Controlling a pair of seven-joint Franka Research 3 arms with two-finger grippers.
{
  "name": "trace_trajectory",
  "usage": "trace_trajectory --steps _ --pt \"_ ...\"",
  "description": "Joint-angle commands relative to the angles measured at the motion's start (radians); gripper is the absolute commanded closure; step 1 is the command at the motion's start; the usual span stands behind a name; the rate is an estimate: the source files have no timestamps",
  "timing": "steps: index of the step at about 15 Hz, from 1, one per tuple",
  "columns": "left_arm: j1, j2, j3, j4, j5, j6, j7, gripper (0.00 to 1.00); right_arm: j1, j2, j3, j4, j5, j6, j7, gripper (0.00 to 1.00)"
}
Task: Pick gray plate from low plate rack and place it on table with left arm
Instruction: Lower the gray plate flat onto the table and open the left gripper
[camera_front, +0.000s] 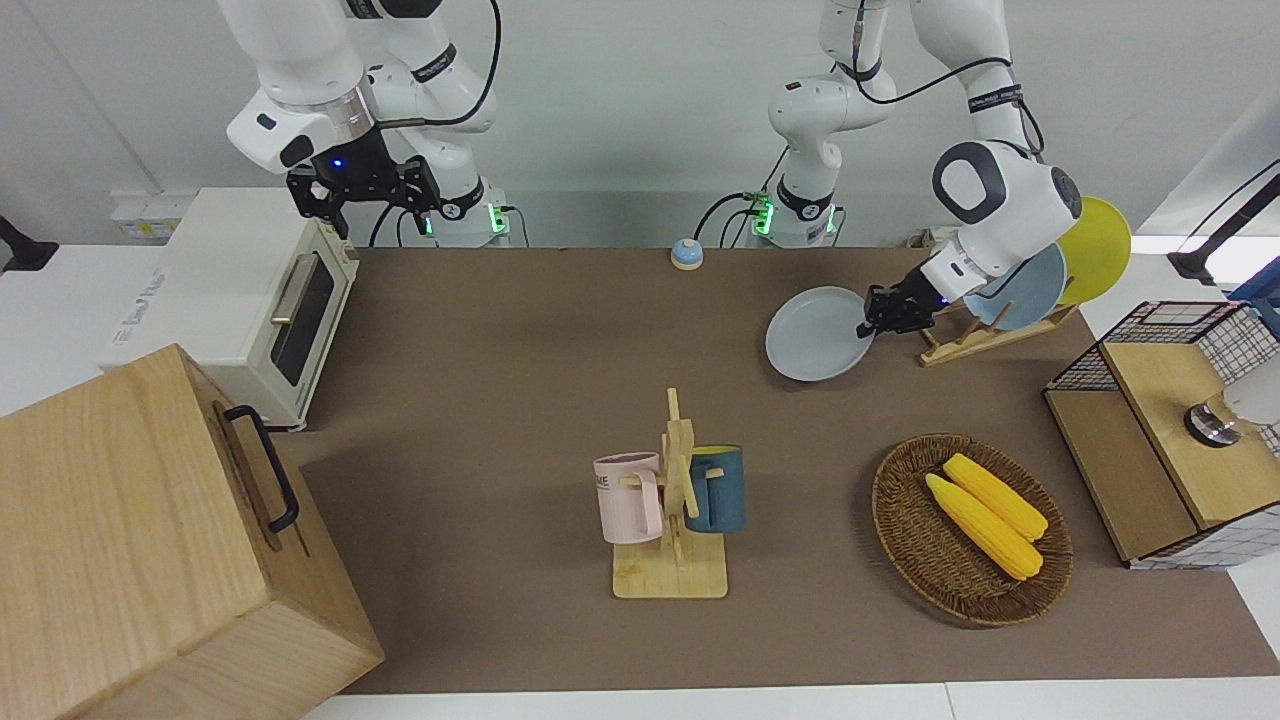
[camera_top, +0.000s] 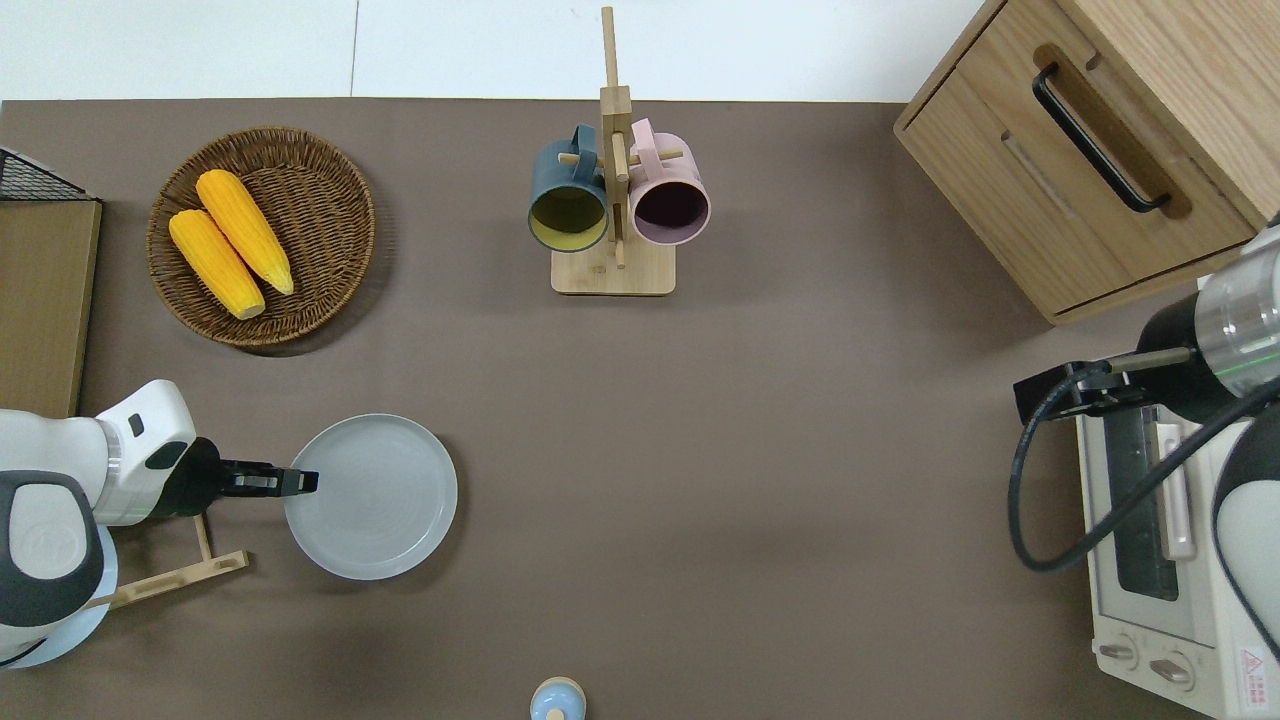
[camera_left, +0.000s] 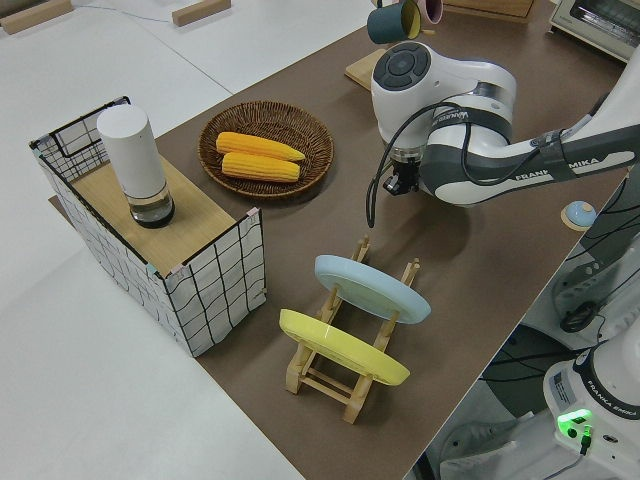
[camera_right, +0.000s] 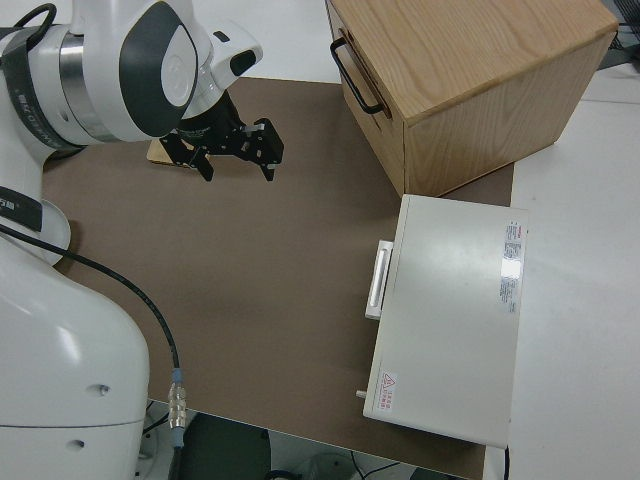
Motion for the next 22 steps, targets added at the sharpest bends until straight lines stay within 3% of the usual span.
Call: trace_trajectory --steps 1,3,5,7,8,11,13,19,22 --pt "-0.009 0.026 0.002 -0.049 -0.045 0.078 0.069 1.0 -0.023 -0.002 0.02 0.007 -0.006 -0.013 0.012 0.017" --pt "-0.01 0.033 0.002 -0.058 -0.053 0.098 0.083 0.99 -0.023 -0.002 0.021 0.007 -0.006 -0.011 0.012 0.017" --pt "-0.01 0.035 0.0 -0.058 -0.053 0.098 0.084 0.92 -0.023 -0.002 0.021 0.007 -0.006 -0.011 0.012 0.017" --pt "-0.012 0.035 0.0 -0.056 -0.053 0.098 0.084 0.69 -0.023 -0.002 0.021 0.007 -0.006 -0.011 0.012 0.017" --pt "-0.012 0.035 0.0 -0.056 -0.051 0.098 0.084 0.44 -0.023 -0.002 0.02 0.007 -0.006 -0.011 0.012 0.017" --pt "-0.012 0.035 0.0 -0.055 -0.05 0.098 0.084 0.28 -0.023 -0.002 0.021 0.007 -0.006 -0.011 0.012 0.017" --pt "-0.012 0.033 0.0 -0.055 -0.048 0.098 0.084 0.24 -0.023 -0.002 0.021 0.007 -0.006 -0.011 0.012 0.017" --pt "-0.012 0.007 -0.007 -0.047 -0.031 0.094 0.04 0.23 -0.023 -0.002 0.02 0.007 -0.006 -0.011 0.012 0.017" --pt "-0.012 -0.011 -0.009 -0.023 0.033 0.08 -0.024 0.22 -0.023 -0.002 0.021 0.007 -0.006 -0.011 0.012 0.017"
